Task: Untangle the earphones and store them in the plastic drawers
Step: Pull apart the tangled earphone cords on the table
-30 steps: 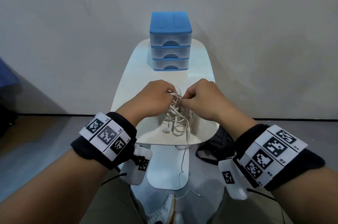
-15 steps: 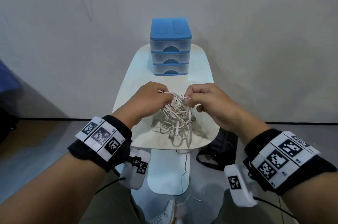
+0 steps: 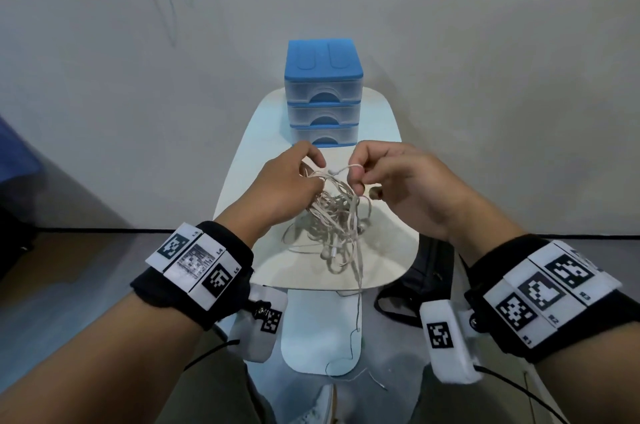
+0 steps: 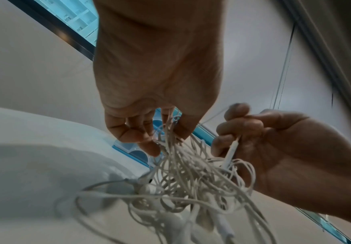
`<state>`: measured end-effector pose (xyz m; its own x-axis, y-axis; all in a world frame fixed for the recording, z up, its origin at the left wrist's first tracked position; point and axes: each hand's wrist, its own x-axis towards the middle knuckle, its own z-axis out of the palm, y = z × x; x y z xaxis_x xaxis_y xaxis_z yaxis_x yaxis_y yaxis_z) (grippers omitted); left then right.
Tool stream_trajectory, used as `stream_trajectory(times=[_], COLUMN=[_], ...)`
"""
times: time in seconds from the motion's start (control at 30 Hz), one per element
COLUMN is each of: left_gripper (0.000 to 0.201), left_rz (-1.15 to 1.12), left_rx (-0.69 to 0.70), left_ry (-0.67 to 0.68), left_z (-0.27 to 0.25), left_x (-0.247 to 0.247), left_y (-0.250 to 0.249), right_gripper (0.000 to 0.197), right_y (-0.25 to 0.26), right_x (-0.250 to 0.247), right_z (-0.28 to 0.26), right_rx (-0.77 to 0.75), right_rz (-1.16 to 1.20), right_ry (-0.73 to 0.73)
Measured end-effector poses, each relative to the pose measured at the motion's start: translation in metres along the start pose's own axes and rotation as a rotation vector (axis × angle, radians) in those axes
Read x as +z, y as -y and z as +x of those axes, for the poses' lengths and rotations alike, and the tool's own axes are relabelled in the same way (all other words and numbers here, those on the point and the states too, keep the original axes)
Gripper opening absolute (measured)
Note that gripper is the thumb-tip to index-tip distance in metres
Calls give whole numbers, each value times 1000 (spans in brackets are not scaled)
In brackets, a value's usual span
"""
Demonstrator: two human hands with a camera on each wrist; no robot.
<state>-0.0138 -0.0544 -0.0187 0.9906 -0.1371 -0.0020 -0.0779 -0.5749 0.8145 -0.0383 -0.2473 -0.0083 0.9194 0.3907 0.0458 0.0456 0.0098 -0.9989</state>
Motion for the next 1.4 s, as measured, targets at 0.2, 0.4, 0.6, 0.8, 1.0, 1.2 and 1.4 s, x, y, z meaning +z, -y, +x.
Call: stream_trajectory(times=[0.2, 0.4, 0.6, 0.8, 1.0, 1.2, 1.4], left_gripper=[19, 19, 8, 10, 18, 10, 13], left_rz=[12, 21, -69, -100, -141, -195, -96], left_rx=[47, 47, 100, 114, 121, 134, 12], left_ry=[44, 74, 238, 311, 327, 250, 174], left_z=[0, 0, -6, -5, -4, -2, 4], left_x=[-4, -6, -10, -11, -14, -5, 1], left_y=[3, 3, 6, 12, 14, 8, 5], right_gripper=[25, 18, 13, 26, 26, 17, 19], right_y=[3, 4, -2, 3, -6, -2, -4], right_x=[-4, -5, -8, -16, -17, -7, -12], right_z=[1, 4, 9, -6, 4, 8, 7], right_rx=[23, 68, 124, 120, 157, 149, 168], right_rz=[-82, -119, -34, -463, -420, -471, -478], right_ry=[-41, -16, -347, -14, -196, -117, -256])
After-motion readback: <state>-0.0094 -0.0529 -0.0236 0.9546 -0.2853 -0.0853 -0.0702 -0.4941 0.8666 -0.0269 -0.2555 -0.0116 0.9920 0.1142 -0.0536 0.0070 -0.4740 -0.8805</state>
